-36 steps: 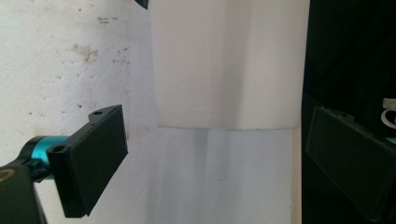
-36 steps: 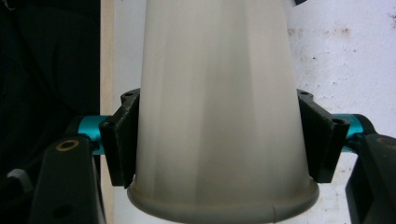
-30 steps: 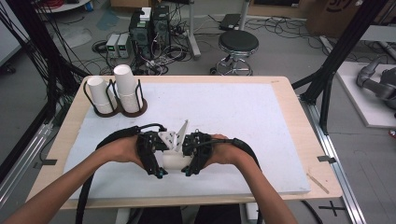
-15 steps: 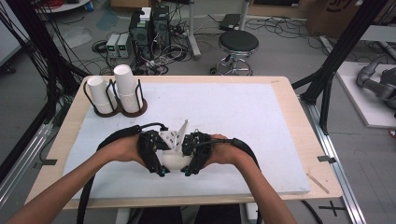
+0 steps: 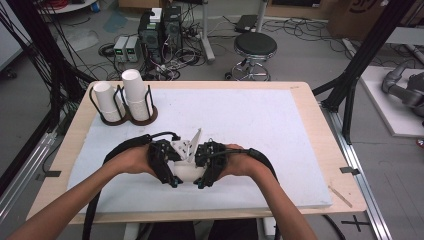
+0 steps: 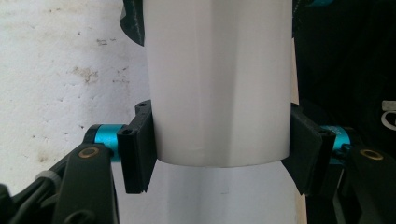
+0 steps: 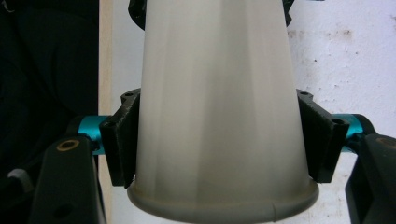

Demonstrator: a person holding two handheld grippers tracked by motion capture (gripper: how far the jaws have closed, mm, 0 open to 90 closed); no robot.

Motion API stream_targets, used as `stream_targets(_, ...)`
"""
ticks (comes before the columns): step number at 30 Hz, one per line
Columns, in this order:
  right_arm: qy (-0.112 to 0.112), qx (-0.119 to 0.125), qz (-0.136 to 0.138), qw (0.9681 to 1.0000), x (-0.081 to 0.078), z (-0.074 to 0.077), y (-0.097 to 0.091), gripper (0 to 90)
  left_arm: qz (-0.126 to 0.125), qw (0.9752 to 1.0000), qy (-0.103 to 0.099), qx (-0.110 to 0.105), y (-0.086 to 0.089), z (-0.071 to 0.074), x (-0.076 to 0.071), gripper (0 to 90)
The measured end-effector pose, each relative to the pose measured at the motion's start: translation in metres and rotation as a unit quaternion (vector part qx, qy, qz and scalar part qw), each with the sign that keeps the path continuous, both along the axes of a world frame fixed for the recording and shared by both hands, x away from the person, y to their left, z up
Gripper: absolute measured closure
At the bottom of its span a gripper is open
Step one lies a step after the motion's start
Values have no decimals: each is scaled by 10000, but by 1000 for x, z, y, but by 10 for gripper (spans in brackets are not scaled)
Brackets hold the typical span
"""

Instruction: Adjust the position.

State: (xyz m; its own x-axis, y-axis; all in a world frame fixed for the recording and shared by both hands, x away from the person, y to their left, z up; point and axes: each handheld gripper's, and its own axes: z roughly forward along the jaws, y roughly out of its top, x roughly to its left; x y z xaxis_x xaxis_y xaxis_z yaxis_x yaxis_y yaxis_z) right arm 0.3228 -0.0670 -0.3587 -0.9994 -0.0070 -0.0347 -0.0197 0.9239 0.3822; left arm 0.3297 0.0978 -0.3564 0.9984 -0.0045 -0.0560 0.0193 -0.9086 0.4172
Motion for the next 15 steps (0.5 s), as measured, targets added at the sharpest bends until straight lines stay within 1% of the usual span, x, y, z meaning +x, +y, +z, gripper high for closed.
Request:
stream_targets(1, -23, 4, -5, 10000, 0, 0, 0, 276, 48, 10000, 33, -36, 0, 0, -1, 352)
stream_targets(3, -38, 26, 29, 10000, 1, 0, -1, 264, 0, 10000, -1, 5, 0, 1, 0, 352)
stream_targets(4, -16, 21, 31, 10000, 0, 1, -1, 251, 25, 10000, 46, -40, 0, 0, -1, 352)
stream_targets(5, -33, 53, 82, 9999, 0, 0, -1, 244, -78, 9999, -37, 66, 0, 1, 0, 351)
stream_targets(6, -1, 73, 64, 10000, -1, 0, -1, 234, -73, 9999, -66, 56, 0, 1, -1, 351)
stream_targets(7, 2, 101, 79, 9999, -1, 1, -1, 210, -8, 10000, 25, 6, -1, 0, -2, 351)
stream_targets(9, 29, 213, 100, 9997, 0, 2, -2, 191, 35, 10000, -47, 40, -1, -1, -2, 351)
stream_targets(10, 25, 249, 95, 9996, 0, 3, -2, 171, 35, 10000, -47, 40, -1, -1, -2, 351)
stream_targets(11, 18, 280, 90, 9996, 0, 3, -2, 168, 34, 10000, -10, 6, -1, -1, -2, 351)
stream_targets(12, -4, 294, 53, 9996, 0, 4, -2, 167, 25, 10000, -25, 20, -1, -1, -2, 351)
stream_targets(13, 3, 299, -1, 9996, 0, 4, -3, 167, 11, 10000, 22, 17, -1, -1, -2, 352)
stream_targets(14, -35, 309, 11, 9995, 1, 4, -3, 167, 12, 10000, -4, 22, -1, -1, -2, 351)
stream_targets(15, -14, 327, -6, 9995, 1, 5, -4, 167, 12, 10000, -4, 22, -1, -1, -2, 351)
